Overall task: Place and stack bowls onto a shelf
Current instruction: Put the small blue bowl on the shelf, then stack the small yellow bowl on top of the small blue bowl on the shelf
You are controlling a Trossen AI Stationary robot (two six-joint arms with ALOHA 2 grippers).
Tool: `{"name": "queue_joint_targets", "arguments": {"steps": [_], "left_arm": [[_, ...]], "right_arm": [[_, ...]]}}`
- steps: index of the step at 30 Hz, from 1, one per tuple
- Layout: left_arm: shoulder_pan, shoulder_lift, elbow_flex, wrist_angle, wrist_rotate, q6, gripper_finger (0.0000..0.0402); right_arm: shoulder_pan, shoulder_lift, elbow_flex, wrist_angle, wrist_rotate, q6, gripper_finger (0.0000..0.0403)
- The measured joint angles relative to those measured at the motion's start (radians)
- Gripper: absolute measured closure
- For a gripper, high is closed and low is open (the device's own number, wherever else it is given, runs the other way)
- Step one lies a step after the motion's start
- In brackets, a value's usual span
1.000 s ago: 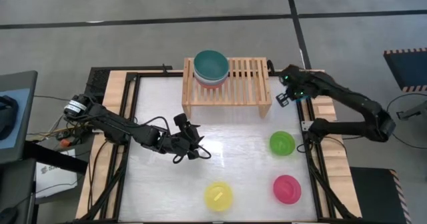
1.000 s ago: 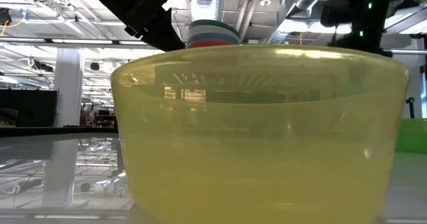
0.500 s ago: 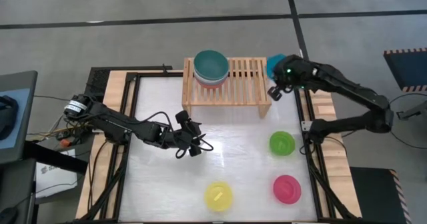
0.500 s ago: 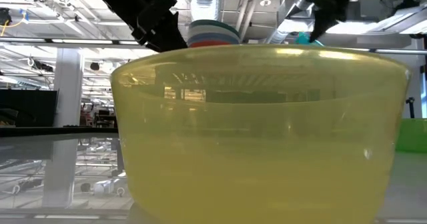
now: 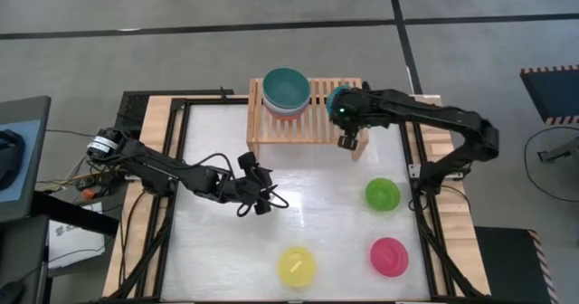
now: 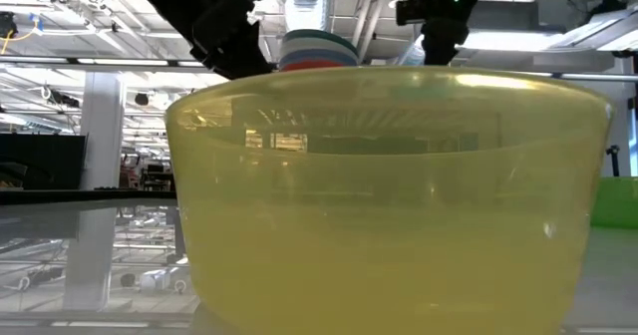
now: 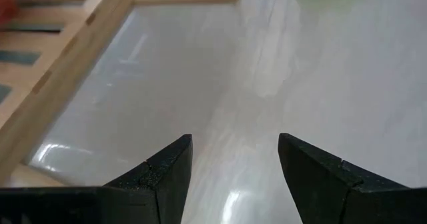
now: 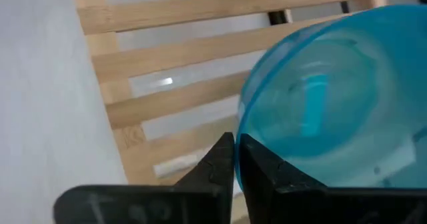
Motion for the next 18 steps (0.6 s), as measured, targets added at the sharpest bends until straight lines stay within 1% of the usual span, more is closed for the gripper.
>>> {"name": "queue_joint_targets", "arguments": {"steps": [5,9,11,14,16,18], "left_arm": [[0.002,0.000,0.000,-0.039,-0.001,-0.034,0.0191],[0.002,0.000,0.000,-0.043,0.004,-0.042,0.0191],[0.002,0.000,0.000,-0.043,0.023,-0.042,0.0191],[0.002,0.000,0.000,-0.042,0.084,-0.050,0.0191],[0.002,0.000,0.000,-0.042,0.163,-0.050,0.0191],[0.001,0.000,-0.013,-0.011,0.251,-0.049,0.0191]], "right_arm": [[0.008,0.023,0.021,0.003,-0.001,-0.019,0.0321],[0.011,0.002,0.039,0.004,-0.001,-0.009,0.0272],[0.018,-0.028,0.050,0.008,0.001,0.026,0.0244],[0.046,-0.091,0.050,0.005,0.026,0.107,0.0209],[0.087,-0.132,0.048,-0.005,0.026,0.166,0.0192],[0.149,-0.178,0.016,0.025,0.022,0.228,0.0185]]}}
